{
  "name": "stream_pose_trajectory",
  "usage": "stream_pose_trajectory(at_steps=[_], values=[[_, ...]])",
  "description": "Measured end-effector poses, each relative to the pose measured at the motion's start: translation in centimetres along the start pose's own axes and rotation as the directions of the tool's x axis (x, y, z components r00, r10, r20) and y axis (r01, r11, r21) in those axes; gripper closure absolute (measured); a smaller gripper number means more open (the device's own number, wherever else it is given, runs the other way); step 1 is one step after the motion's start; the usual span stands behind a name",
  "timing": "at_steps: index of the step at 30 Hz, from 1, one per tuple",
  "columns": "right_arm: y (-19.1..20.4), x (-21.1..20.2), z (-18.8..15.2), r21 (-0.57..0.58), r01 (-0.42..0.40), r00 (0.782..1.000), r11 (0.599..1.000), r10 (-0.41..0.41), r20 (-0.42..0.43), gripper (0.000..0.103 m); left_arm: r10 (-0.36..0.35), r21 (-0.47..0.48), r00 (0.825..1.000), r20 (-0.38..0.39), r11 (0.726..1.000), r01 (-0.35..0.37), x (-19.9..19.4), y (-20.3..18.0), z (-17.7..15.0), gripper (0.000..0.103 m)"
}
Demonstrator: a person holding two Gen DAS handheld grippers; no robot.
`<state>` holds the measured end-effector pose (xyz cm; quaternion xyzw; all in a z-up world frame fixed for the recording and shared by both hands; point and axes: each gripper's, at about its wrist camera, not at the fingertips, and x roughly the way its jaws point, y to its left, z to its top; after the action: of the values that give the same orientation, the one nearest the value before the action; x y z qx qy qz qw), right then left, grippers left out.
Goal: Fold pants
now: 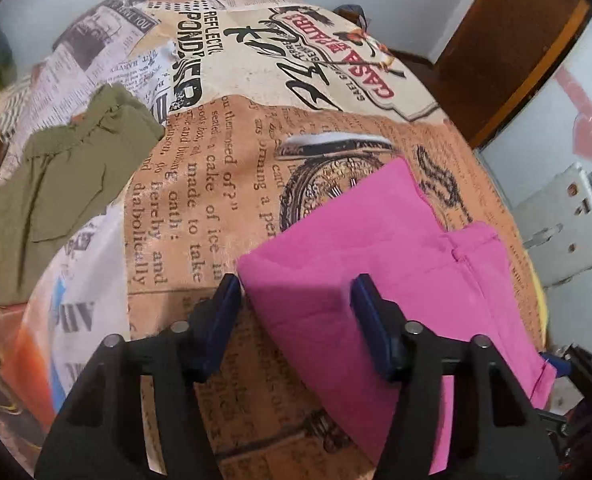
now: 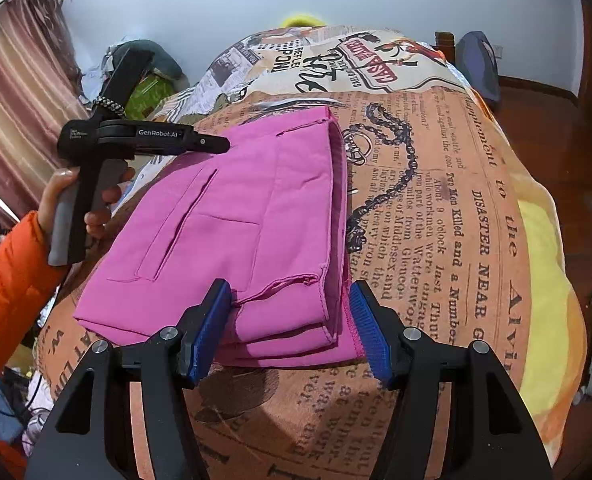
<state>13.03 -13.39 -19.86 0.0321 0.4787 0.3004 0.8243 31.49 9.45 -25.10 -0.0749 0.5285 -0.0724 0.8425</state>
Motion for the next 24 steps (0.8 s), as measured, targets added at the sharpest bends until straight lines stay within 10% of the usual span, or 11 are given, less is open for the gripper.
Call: stream_pose_trajectory(at_steps=[7,24], values=[[-0.4,0.3,0.5,-0.002,0.027,1.0,1.0,-0.027,-0.004,0.045,0.017,-0.034,1.0,0.011,0.999,-0.016,-0.6,0.7,-0.2,0.085],[1.6,-1.7,2.7,-0.061,0.079,0.996,0.995,-0.076,0.043,0.045,0.122,-0.126,0.987,0.106,0.986,-0.109,-10.1,2.4,-10.9,0.09]])
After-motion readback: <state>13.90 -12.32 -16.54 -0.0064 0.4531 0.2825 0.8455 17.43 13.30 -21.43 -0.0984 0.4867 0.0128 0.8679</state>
